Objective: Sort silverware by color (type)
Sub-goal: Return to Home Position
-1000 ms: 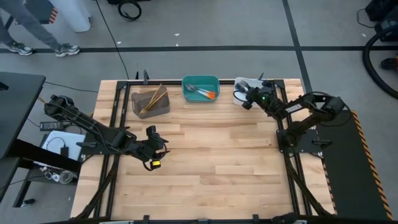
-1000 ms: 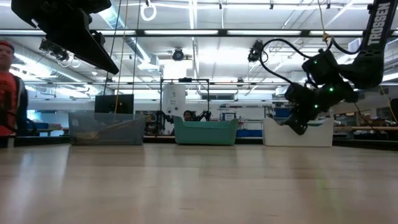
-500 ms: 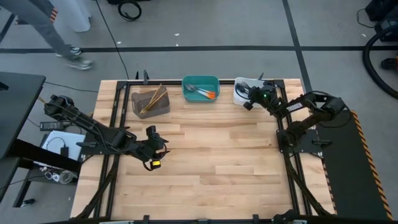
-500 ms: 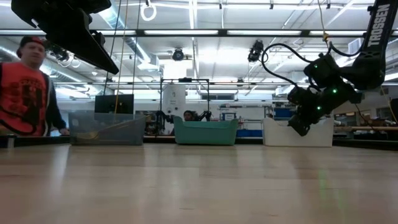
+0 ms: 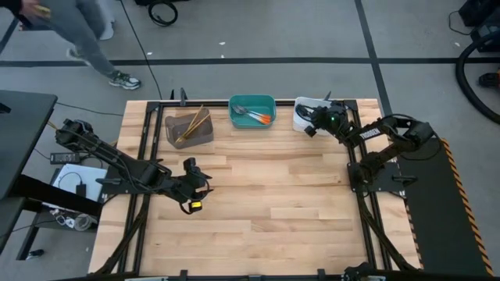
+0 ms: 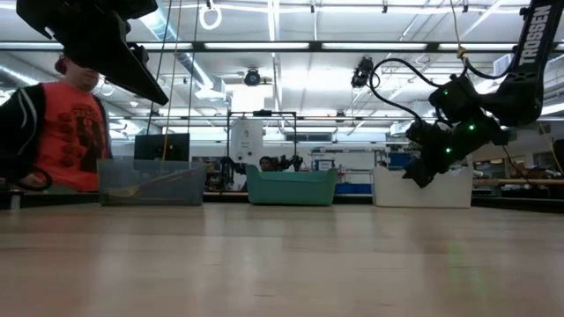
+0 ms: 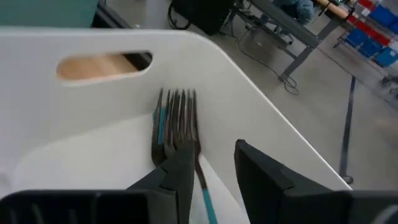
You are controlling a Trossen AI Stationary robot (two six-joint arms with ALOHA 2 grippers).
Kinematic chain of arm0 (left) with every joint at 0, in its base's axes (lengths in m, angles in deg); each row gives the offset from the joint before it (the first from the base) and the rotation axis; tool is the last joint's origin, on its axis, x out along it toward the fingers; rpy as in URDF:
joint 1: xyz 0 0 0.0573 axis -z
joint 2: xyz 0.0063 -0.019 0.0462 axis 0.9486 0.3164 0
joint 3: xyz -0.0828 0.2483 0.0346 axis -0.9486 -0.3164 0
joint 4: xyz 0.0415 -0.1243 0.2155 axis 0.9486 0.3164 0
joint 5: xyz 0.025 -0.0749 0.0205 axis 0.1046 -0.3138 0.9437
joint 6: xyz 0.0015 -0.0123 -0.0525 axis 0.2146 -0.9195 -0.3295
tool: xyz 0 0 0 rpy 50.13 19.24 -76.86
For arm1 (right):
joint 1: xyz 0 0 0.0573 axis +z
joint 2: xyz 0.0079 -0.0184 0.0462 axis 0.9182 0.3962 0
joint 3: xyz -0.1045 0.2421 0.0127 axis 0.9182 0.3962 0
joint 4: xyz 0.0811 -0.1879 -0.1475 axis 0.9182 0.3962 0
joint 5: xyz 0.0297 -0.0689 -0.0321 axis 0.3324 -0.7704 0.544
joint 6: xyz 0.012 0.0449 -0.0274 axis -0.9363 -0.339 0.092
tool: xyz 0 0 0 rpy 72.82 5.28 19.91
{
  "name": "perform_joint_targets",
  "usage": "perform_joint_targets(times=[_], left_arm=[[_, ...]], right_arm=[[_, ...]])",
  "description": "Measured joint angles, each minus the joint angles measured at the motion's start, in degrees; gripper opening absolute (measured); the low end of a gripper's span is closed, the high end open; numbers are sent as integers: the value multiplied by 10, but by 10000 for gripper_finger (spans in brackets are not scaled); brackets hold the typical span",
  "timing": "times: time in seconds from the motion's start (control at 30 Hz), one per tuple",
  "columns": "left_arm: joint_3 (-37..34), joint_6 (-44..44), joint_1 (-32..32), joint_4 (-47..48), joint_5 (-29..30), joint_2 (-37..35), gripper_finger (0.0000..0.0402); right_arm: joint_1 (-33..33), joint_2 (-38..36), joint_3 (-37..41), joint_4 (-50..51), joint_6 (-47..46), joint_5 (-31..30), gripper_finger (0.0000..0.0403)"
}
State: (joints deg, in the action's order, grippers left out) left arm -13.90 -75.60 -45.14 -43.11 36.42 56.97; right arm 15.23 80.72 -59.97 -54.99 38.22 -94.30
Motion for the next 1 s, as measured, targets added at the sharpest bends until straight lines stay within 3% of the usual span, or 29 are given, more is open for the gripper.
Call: perform_joint_targets(times=[0.3, 0.53, 0.83, 1.0], left_arm=[[0, 14, 1, 29, 36, -63, 210], [0, 79, -8, 30, 40, -114, 188], [-40, 110, -23, 13, 37, -165, 173], [-72, 110, -23, -4, 35, -217, 162]], right_arm=[[15, -73, -8, 33, -72, 27, 123], [17, -162, -8, 142, -100, 68, 123], [18, -280, -8, 198, -184, 200, 123], [23, -344, -8, 211, -222, 228, 122]])
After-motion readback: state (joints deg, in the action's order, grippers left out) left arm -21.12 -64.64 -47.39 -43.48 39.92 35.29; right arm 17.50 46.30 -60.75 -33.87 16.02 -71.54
